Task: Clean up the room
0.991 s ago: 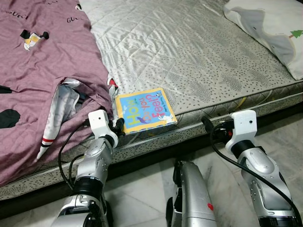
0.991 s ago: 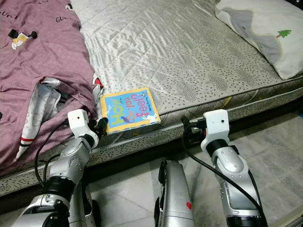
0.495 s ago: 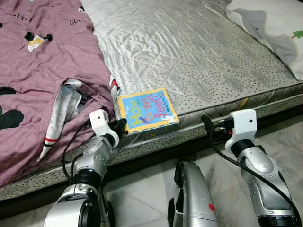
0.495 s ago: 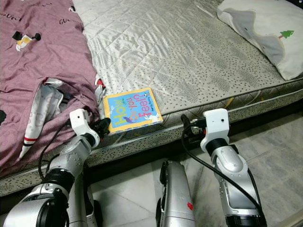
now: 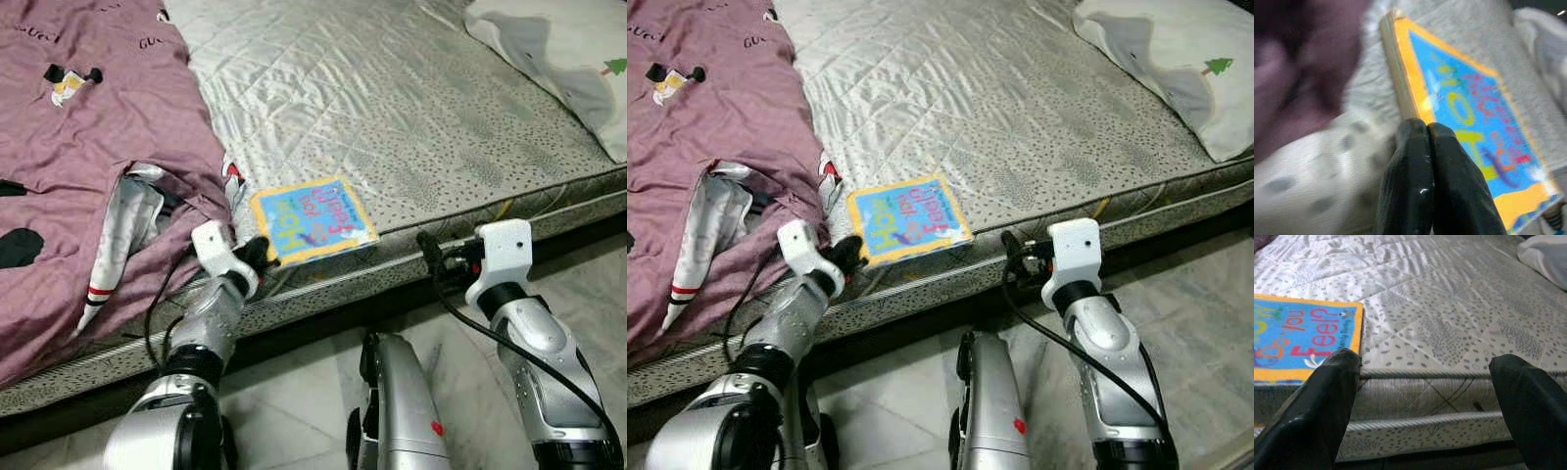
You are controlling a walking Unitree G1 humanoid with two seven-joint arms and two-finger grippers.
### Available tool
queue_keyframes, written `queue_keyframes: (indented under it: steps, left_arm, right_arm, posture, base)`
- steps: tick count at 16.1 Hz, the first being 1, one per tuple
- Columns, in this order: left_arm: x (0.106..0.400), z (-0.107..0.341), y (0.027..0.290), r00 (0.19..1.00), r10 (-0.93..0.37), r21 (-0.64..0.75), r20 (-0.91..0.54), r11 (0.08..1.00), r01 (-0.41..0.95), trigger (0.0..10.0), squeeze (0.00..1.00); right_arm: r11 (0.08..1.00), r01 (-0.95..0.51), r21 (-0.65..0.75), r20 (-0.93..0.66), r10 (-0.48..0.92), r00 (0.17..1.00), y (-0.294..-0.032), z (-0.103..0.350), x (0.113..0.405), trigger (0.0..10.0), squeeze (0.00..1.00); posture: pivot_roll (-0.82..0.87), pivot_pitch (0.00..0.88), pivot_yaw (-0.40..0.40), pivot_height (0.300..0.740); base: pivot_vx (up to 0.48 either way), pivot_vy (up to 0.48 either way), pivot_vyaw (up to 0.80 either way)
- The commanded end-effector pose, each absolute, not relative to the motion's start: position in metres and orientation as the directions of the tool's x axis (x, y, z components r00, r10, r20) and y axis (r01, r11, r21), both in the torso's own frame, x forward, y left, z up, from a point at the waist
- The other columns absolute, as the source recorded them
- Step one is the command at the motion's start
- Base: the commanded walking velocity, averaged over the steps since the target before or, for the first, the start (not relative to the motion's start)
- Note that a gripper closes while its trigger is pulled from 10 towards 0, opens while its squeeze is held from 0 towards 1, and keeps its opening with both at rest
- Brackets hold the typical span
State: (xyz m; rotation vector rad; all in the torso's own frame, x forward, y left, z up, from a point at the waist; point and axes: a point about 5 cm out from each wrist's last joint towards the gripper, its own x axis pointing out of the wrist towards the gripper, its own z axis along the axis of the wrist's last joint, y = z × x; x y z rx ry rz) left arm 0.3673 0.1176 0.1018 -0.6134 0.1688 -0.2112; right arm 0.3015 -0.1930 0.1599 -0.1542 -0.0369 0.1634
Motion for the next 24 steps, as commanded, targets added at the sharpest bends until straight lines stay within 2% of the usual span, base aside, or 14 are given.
queue_keyframes:
  steps: [1, 4, 8, 9, 10, 16, 20, 24]
  left_arm:
    - [0.375, 0.124, 0.111, 0.965, -0.261, -0.57, -0.003, 0.794, 0.212, 0.0, 0.0]
    - [0.379, 0.149, 0.107, 0.961, -0.255, -0.524, 0.107, 0.807, 0.273, 0.0, 0.0]
    - [0.378, 0.159, 0.106, 0.957, -0.242, -0.483, 0.159, 0.827, 0.289, 0.0, 0.0]
    - [0.378, 0.159, 0.108, 0.962, -0.225, -0.477, 0.152, 0.836, 0.271, 2.3, 0.0]
    - [0.376, 0.157, 0.108, 0.966, -0.213, -0.487, 0.147, 0.834, 0.258, 10.0, 1.0]
    - [0.342, 0.12, 0.123, 0.996, -0.084, -0.531, 0.024, 0.843, 0.084, 10.0, 1.0]
    - [0.327, 0.091, 0.131, 0.993, -0.081, -0.551, -0.086, 0.834, 0.02, 10.0, 1.0]
    - [0.332, 0.084, 0.128, 0.985, -0.115, -0.567, -0.125, 0.823, 0.024, 10.0, 1.0]
  right_arm:
    - [0.975, -0.149, -0.163, 0.023, 0.155, 0.988, -0.194, 0.158, 0.303, 10.0, 0.0]
    - [0.976, -0.145, -0.161, 0.038, 0.153, 0.988, -0.191, 0.159, 0.307, 10.0, 0.0]
    - [0.978, -0.142, -0.156, 0.044, 0.15, 0.988, -0.189, 0.157, 0.308, 10.0, 0.0]
    - [0.978, -0.141, -0.155, 0.045, 0.15, 0.988, -0.189, 0.157, 0.308, 10.0, 0.0]
    - [0.978, -0.14, -0.155, 0.045, 0.149, 0.988, -0.189, 0.156, 0.308, 10.0, 0.0]
    - [0.98, -0.133, -0.148, 0.034, 0.139, 0.99, -0.19, 0.151, 0.304, 10.0, 0.0]
    - [0.978, -0.159, -0.138, 0.026, 0.164, 0.986, -0.187, 0.151, 0.304, 10.0, 0.0]
    - [0.974, -0.163, -0.158, 0.002, 0.166, 0.986, -0.196, 0.15, 0.295, 10.0, 0.0]
  posture:
    - [-0.18, 0.167, -0.064, 0.501]
    - [-0.16, 0.152, -0.059, 0.501]
    - [-0.16, 0.142, -0.046, 0.501]
    - [-0.16, 0.142, -0.045, 0.501]
    - [-0.16, 0.142, -0.042, 0.501]
    - [-0.14, 0.158, -0.043, 0.501]
    - [-0.14, 0.175, -0.058, 0.501]
    - [-0.18, 0.194, -0.064, 0.501]
  base:
    - [0.0, 0.0, 0.0]
    - [0.0, 0.0, 0.0]
    - [0.0, 0.0, 0.0]
    - [0.0, 0.0, 0.0]
    - [0.0, 0.0, 0.0]
    - [0.0, 0.0, 0.0]
    - [0.0, 0.0, 0.0]
    - [0.0, 0.0, 0.0]
